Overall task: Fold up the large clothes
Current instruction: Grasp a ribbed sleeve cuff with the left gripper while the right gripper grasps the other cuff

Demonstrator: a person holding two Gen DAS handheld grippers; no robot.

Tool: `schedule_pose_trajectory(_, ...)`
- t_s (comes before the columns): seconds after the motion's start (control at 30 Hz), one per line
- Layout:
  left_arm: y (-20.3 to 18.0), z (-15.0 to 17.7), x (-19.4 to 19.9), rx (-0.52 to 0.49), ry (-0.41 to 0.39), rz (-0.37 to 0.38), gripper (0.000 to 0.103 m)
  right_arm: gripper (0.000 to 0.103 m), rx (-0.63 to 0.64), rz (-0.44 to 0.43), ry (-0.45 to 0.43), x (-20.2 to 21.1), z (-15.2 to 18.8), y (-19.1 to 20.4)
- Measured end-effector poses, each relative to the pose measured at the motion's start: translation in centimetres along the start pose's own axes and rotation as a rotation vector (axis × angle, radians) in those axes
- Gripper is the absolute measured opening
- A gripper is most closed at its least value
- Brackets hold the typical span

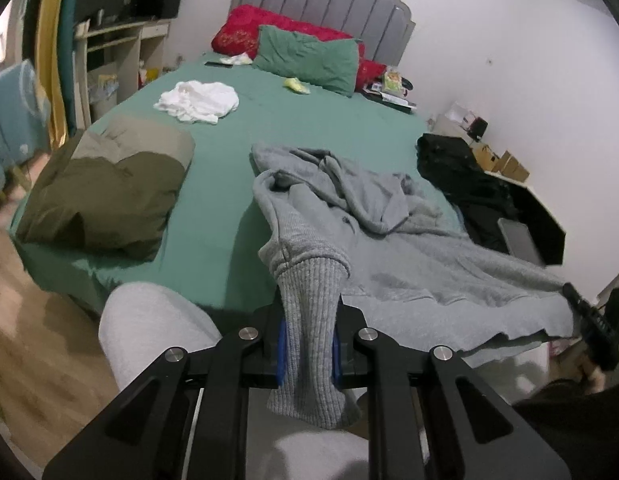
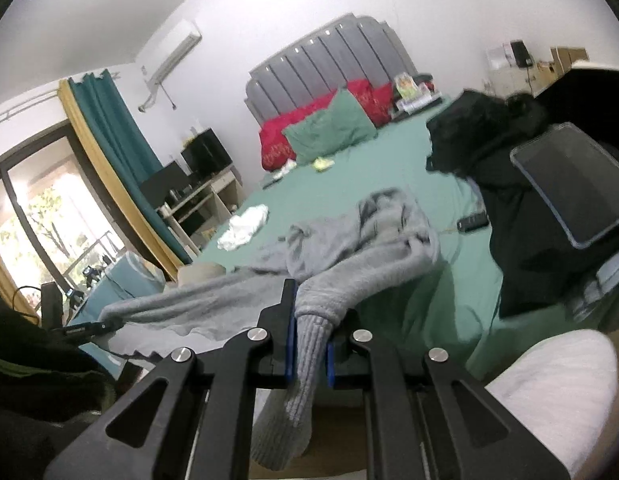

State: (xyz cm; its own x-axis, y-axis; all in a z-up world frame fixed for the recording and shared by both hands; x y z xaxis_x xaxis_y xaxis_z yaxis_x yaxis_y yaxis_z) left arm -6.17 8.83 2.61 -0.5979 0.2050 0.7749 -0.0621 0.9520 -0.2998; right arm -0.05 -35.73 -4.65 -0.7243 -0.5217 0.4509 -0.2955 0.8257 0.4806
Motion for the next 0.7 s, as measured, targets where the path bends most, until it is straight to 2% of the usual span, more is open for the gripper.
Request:
schedule_pose_trajectory(0.1, -0.2, -0.8, 0.1, 0.013, -0.005, 0.006, 0.018, 0.011, -0.002, -0.008, -0.016, 0.6, -0.7, 0.0)
schedule_pose_trajectory(0.2, -0.4, -1.9, -0.9, 0.009, -0.024, 0.010, 0.018, 0.011, 0.015, -0.003, -0.025, -0.8, -1.9, -0.3)
schedule_pose_trajectory(0.3, 0.0, -4.2, -2.8, 0.039, -0.039, 0.049, 0.018, 0.011, 0.021, -0.003, -0.047, -2.4, -3.5, -1.4)
schedule_pose_trajectory(0.53, 1.5, -10.5, -9.6, 0.162, -0.054, 0.153, 0.018, 0.011, -0.061, -0.030, -0.064, -7.8, -7.9, -4.9)
schedule_pose_trajectory(0.63, 1.8, -13.0, -13.1, 0.190, -0.044, 0.168, 0.018, 0.011, -0.068, -0.017, -0.058, -10.9, -10.1, -6.1)
schedule_pose_trajectory(0.7, 2.0, -14.7, -15.4, 0.204, -0.030, 0.146, 0.018, 0.011, -0.047, 0.007, -0.047, -13.2, -11.8, -6.5)
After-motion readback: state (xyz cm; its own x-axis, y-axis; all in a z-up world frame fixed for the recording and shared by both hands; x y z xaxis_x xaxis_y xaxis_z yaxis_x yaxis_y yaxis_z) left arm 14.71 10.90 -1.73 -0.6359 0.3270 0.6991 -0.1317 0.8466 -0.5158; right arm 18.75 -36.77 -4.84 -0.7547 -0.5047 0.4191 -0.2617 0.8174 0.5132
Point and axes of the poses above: each gripper's, at about its wrist camera, not at the fingertips, and x roughly against the way its jaws point, y to its left, z to its underside, the point moved 3 cm from there along -x, roughly the way its jaws point, and after that the axes turned 7 degrees about y, right-handed, at the moved point
